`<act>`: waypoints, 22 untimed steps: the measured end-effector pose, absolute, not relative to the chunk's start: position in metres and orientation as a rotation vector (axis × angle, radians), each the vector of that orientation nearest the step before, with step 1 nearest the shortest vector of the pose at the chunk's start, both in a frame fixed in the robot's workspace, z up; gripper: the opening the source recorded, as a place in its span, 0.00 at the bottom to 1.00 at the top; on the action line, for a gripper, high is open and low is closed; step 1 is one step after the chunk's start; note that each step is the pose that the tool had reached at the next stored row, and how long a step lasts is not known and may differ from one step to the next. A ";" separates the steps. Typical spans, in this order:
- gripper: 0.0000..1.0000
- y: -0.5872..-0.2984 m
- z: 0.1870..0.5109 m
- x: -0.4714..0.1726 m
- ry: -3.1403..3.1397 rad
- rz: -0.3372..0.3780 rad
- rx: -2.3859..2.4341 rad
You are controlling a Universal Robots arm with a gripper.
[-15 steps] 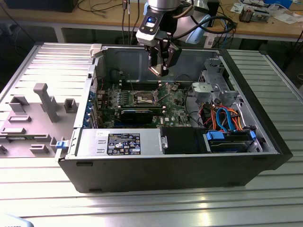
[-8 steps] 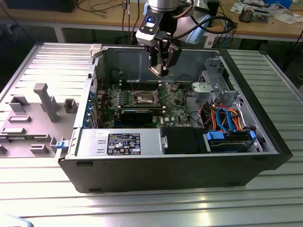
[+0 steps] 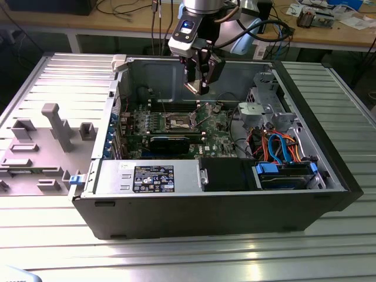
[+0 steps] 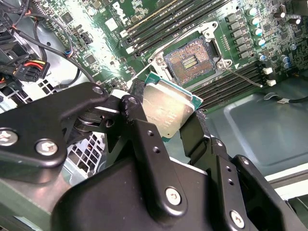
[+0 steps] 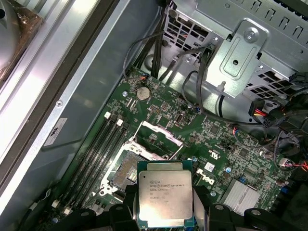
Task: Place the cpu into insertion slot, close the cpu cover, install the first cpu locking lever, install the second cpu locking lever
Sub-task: 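Place the cpu into insertion slot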
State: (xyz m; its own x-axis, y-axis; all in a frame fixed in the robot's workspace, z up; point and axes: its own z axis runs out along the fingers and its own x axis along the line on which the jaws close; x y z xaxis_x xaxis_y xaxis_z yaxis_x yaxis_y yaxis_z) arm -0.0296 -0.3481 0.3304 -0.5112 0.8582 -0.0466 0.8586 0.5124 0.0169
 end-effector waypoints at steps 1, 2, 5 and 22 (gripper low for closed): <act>0.55 -0.348 0.330 -0.030 2.688 -0.013 1.529; 0.55 -0.348 0.330 -0.030 2.688 -0.013 1.530; 0.55 -0.348 0.330 -0.030 2.686 -0.013 1.533; 0.55 -0.348 0.330 -0.030 2.678 -0.013 1.547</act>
